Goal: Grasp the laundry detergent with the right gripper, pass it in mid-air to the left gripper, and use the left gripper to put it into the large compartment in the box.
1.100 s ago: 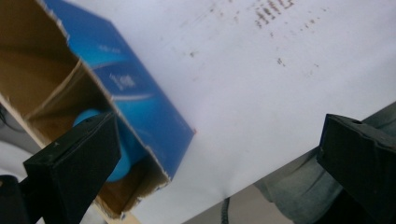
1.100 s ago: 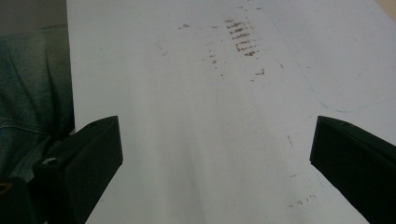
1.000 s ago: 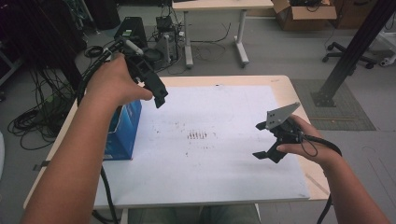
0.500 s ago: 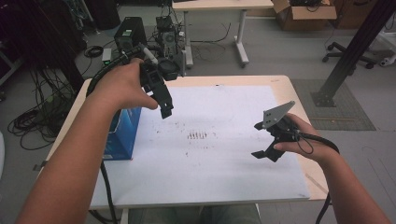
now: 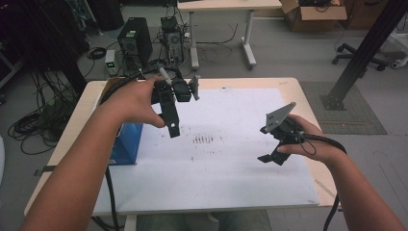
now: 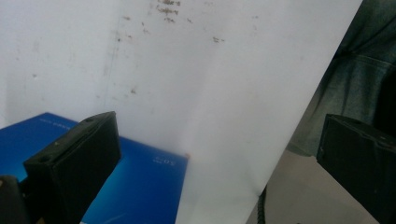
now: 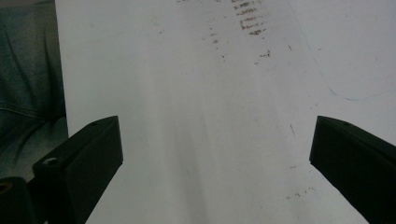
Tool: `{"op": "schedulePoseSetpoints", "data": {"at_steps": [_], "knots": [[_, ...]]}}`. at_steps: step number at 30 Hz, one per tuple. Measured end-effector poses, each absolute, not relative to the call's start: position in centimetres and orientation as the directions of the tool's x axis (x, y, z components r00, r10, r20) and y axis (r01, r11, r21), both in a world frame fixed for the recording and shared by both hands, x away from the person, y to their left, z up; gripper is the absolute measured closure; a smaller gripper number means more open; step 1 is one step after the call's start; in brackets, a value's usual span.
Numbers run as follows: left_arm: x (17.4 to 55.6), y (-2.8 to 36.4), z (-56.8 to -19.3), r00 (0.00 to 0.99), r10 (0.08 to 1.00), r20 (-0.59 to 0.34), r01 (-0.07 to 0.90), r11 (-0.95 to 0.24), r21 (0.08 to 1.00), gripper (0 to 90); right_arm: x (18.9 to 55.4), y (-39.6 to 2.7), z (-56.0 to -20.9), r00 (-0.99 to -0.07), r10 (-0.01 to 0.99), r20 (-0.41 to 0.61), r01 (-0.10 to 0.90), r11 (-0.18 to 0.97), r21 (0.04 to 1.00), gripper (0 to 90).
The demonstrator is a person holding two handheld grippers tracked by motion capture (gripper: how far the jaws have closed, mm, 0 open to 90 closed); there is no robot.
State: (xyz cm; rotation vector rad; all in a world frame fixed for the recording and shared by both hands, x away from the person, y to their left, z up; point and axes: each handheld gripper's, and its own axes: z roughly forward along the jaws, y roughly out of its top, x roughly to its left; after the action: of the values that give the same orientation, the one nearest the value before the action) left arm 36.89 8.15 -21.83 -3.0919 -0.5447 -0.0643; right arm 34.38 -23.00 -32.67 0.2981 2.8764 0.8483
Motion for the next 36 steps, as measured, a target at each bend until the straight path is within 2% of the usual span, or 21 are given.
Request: {"op": "schedulePoseSetpoints", "data": {"at_steps": [10, 36], "knots": [[37.0, 8.7, -23.2, 0.960, 0.279, 0.015, 0.279, -0.960, 0.015, 0.3, 35.5, -22.0, -32.9, -0.976, 0.207, -0.062, 0.146, 0.844, 0.516, 3.1], [36.5, 9.0, -23.6, 0.964, 0.265, 0.021, 0.265, -0.964, 0.000, 0.3, 35.7, -22.1, -32.4, -0.974, 0.211, -0.082, 0.146, 0.860, 0.488, 3.2]]}}
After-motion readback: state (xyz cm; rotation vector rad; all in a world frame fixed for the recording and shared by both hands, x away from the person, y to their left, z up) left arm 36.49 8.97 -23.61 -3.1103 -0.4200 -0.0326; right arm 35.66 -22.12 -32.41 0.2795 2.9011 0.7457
